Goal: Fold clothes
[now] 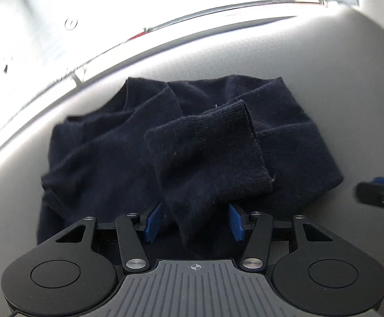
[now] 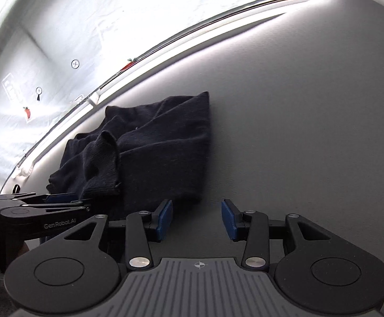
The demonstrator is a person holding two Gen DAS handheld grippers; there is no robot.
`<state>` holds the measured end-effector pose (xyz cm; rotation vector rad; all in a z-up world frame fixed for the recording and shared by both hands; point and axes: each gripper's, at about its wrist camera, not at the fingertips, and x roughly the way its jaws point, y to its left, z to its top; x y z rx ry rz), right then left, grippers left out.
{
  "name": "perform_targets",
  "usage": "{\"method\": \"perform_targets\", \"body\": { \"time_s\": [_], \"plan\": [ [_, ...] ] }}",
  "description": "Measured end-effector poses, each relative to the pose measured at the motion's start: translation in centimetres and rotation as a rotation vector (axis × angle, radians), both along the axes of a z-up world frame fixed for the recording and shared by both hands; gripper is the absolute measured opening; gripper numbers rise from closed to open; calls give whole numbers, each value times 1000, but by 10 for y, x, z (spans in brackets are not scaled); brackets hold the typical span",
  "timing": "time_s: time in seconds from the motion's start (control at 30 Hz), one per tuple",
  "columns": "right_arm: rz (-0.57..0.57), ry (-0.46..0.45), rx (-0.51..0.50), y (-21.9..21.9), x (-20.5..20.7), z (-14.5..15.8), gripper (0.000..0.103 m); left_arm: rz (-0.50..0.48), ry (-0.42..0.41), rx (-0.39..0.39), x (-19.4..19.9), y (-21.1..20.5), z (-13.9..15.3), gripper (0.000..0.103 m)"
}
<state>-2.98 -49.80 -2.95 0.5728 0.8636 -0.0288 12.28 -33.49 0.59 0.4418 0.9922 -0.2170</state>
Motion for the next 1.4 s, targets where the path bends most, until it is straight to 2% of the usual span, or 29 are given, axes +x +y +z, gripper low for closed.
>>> {"method": "perform_targets", "body": {
  "time_s": [0.03, 0.07, 0.1, 0.13, 0.17, 0.2, 0.23, 0.43, 0.53, 0.63, 0.73, 0.8, 0.9, 1.07, 1.17, 1.33, 1.4],
  "plan": [
    [-15, 3, 6, -3, -4, -1, 45, -12, -3, 3, 0, -1, -3, 66],
    [-28, 7, 14, -6, -8, -2, 45, -18, -5, 1, 0, -1, -5, 60],
    [-37, 11, 23, -7, -9, -3, 45, -23, -6, -1, 1, -2, -6, 39],
    [-42, 15, 35, -7, -11, -3, 45, -15, -7, -15, 2, 0, -5, 24],
    [-45, 18, 45, -7, -12, -4, 45, 5, -9, -26, 4, 2, -5, 11],
    [-44, 19, 48, -4, -9, -6, 46, 21, -11, -35, 6, 4, -4, 9],
    [-42, 20, 50, 0, -6, -7, 45, 35, -12, -45, 8, 7, -3, 9],
    [3, 29, 44, 23, 17, -6, 45, 238, -24, -234, 17, 55, 28, 9],
    [32, 31, 53, 37, 29, -2, 45, 376, -55, -372, 22, 103, 51, 8],
    [35, 36, 93, 50, 34, 2, 45, 458, -93, -419, 25, 140, 63, 8],
    [6, 46, 173, 65, 35, 3, 45, 508, -93, -463, 29, 176, 66, 8],
    [-13, 60, 207, 78, 35, 4, 45, 536, -102, -456, 31, 203, 64, 8],
    [-31, 60, 276, 101, 34, 5, 45, 565, -94, -494, 32, 237, 60, 8],
    [-62, 73, 247, 138, 29, 5, 46, 592, -83, -498, 34, 280, 47, 9],
    [-98, 77, 257, 156, 23, 2, 46, 584, -29, -541, 36, 304, 26, 10],
    [-135, 75, 193, 188, 11, 3, 50, 513, 9, -528, 34, 309, 2, 11],
    [-129, 88, 127, 206, 9, 3, 50, 477, 16, -523, 34, 310, -4, 11]
  ]
}}
